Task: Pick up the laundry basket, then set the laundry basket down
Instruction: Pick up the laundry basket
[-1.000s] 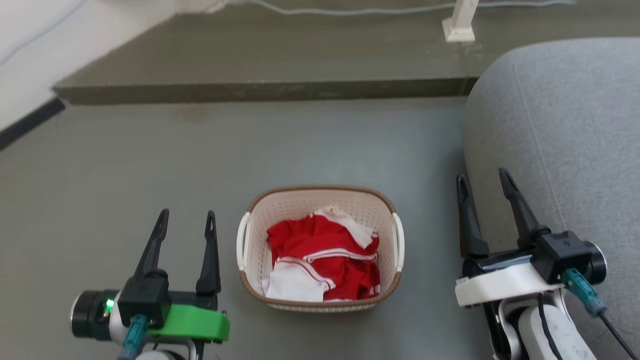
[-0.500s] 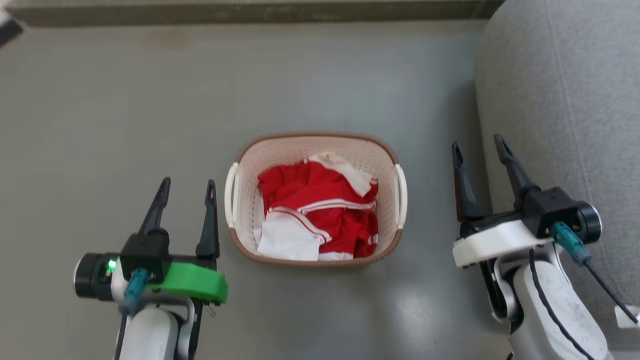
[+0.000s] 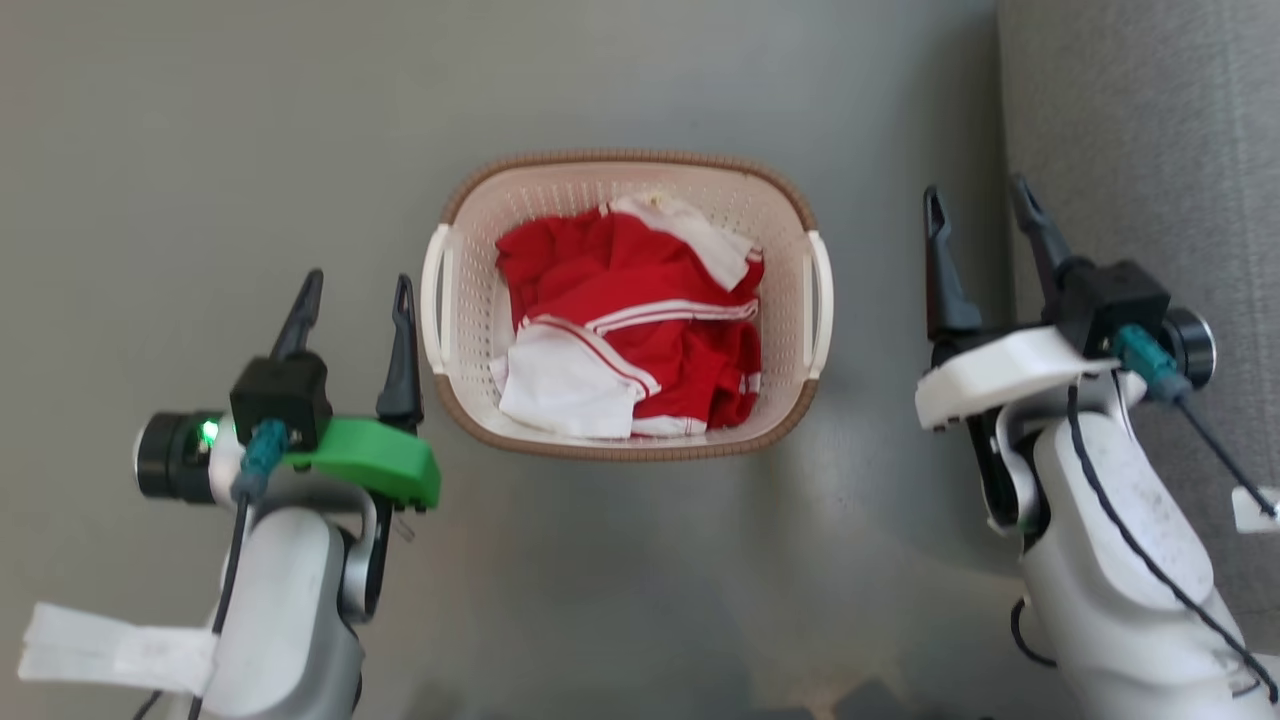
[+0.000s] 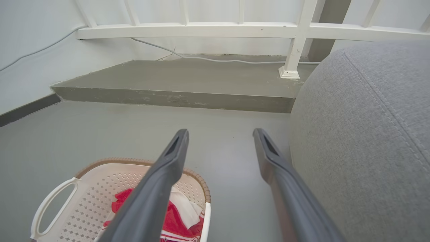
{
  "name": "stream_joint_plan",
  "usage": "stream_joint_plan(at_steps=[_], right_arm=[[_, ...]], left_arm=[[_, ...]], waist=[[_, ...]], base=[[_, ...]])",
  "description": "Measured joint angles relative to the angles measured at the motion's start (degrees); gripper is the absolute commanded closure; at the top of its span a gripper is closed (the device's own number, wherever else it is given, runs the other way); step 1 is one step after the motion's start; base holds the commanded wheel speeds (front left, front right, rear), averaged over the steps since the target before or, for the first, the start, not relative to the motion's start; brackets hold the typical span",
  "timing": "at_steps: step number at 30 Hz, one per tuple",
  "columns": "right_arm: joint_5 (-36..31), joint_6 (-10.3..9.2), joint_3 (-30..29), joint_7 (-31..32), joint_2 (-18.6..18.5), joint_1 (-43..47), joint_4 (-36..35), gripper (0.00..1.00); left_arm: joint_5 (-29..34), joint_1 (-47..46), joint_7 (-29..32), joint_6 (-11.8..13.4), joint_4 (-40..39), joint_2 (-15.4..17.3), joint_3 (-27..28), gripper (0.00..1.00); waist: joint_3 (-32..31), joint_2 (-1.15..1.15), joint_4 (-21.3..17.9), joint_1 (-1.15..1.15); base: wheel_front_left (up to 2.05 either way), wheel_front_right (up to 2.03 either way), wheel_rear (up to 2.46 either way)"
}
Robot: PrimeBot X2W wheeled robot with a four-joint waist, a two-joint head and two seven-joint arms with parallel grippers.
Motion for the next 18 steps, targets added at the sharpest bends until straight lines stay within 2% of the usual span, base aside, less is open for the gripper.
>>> stream_joint_plan(at_steps=[18], right_arm=[[2.7, 0.11, -0.14, 0.0, -0.13, -12.32, 11.06, 0.0]], left_arm=[[-1.35, -13.93, 0.0, -1.02, 11.88, -0.75, 0.32, 0.0]], waist=[[13.89, 0.0, 0.21, 0.0]], base=[[0.0, 0.0, 0.0]])
